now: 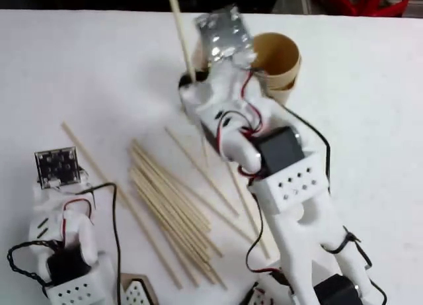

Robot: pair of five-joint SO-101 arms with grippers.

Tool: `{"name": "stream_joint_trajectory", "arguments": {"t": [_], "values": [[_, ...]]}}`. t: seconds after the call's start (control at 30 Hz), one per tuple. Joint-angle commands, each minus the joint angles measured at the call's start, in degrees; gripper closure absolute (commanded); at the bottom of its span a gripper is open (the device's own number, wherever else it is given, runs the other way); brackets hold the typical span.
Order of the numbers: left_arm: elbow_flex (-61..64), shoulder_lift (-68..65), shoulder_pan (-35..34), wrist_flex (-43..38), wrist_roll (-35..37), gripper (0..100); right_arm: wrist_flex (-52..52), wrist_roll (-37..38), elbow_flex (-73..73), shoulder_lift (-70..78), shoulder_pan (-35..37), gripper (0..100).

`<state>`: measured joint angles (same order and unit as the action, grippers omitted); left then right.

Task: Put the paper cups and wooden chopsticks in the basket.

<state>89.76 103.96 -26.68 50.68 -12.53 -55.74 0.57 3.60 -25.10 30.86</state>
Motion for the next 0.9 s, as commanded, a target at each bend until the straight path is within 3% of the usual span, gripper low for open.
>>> {"name": "stream_joint_trajectory", "arguments": {"t": [0.0,0.37,0.63,0.87], "values": [[-0.2,0.7,-0.5,0.0,0.2,97,11.9,-0.6,-3.2,-2.2,-2.2,98.0],[-0.2,0.7,-0.5,0.0,0.1,97,50.2,0.0,8.5,-2.1,-7.4,98.1],[-0.2,0.7,-0.5,0.0,0.1,97,63.5,6.6,17.1,5.7,-11.3,98.1],[0.4,0.7,-0.5,-0.4,0.0,97,63.9,6.3,17.2,14.3,-13.8,98.1]]}}
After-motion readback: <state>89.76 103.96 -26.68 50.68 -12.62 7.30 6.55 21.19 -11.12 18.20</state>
